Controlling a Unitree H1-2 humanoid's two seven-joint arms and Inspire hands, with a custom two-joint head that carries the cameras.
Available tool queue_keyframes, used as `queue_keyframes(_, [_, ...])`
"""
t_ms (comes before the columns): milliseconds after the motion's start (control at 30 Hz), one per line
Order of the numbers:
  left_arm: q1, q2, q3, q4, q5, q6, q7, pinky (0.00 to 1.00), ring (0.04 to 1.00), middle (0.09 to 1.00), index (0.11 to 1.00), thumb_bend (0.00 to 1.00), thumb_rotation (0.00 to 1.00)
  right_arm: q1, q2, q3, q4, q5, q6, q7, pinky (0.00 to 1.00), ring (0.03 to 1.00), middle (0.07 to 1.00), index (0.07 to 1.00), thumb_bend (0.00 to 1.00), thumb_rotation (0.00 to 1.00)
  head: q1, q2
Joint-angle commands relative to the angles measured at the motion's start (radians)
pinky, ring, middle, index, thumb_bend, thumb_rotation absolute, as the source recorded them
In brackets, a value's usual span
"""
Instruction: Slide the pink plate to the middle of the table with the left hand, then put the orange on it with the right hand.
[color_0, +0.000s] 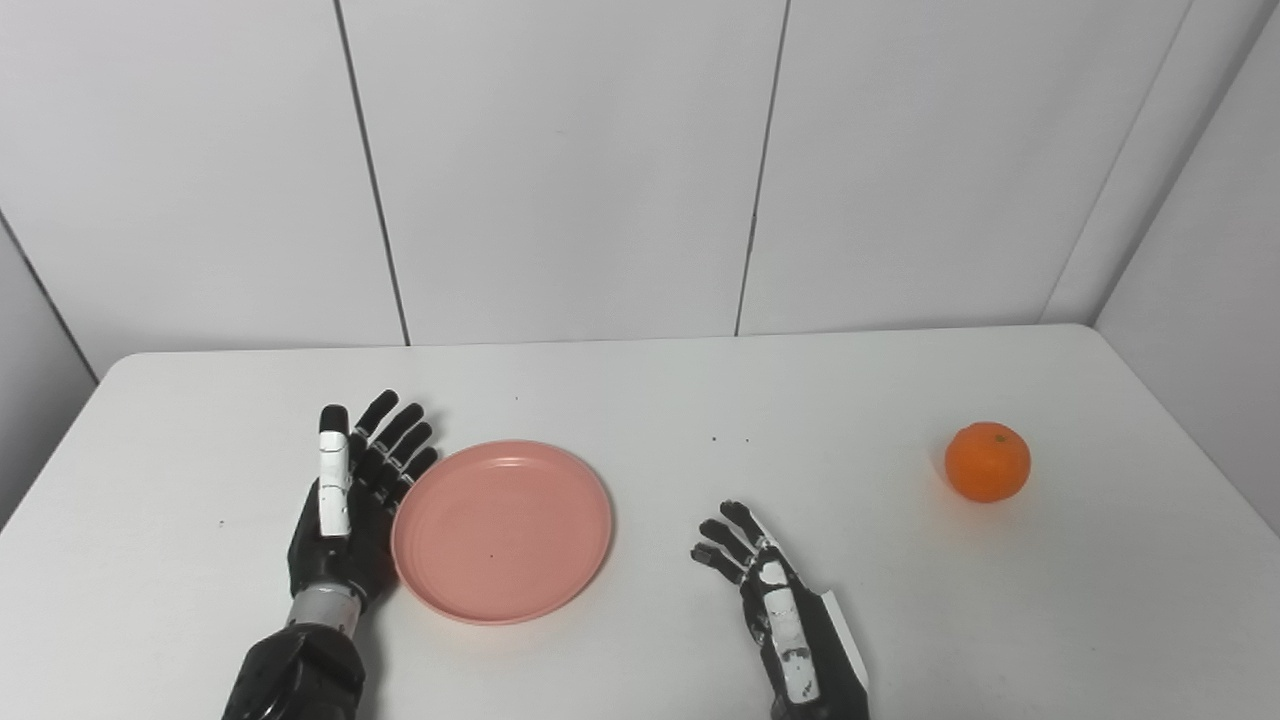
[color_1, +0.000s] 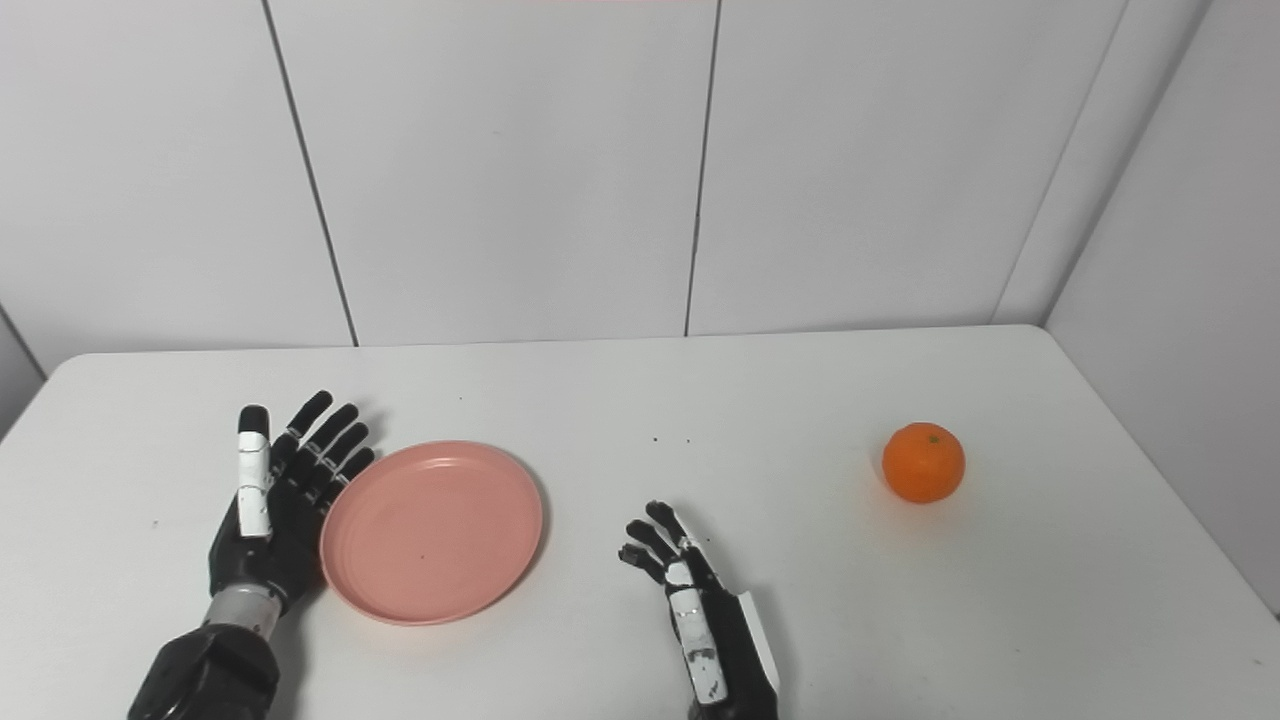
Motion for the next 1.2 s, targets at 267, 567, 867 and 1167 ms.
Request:
queue_keyframes(267, [0.0,-0.001,-0.025,0.013,-0.004,0.047,-0.007,0.88,0.868,0.818,0.816,0.89,0.78,0.005,0.035,0.007,0.033,-0.035,-0.006,-0.023,0.99,0.898,0.866,0.887,0.86,0.96,-0.029,0.004])
queue_keyframes(567, [-0.01,0.0,-0.027,0.019,-0.016,0.059,-0.017,0.9,0.872,0.822,0.839,0.87,0.79,-0.001,0.055,0.009,0.058,-0.073,-0.047,-0.056,0.99,0.949,0.932,0.904,0.84,0.97,-0.072,-0.002])
queue_keyframes(867, [-0.014,0.011,-0.022,0.037,-0.04,0.062,-0.047,0.95,0.907,0.851,0.848,0.9,0.79,-0.004,0.078,0.017,0.079,-0.079,-0.082,-0.084,0.98,0.954,0.954,0.92,0.8,0.94,-0.122,-0.008])
queue_keyframes(1167, [-0.015,0.013,-0.009,0.036,-0.043,0.07,-0.036,0.92,0.879,0.821,0.812,0.89,0.74,-0.014,0.083,0.031,0.103,-0.087,-0.106,-0.095,0.96,0.947,0.951,0.923,0.79,0.95,-0.161,-0.015])
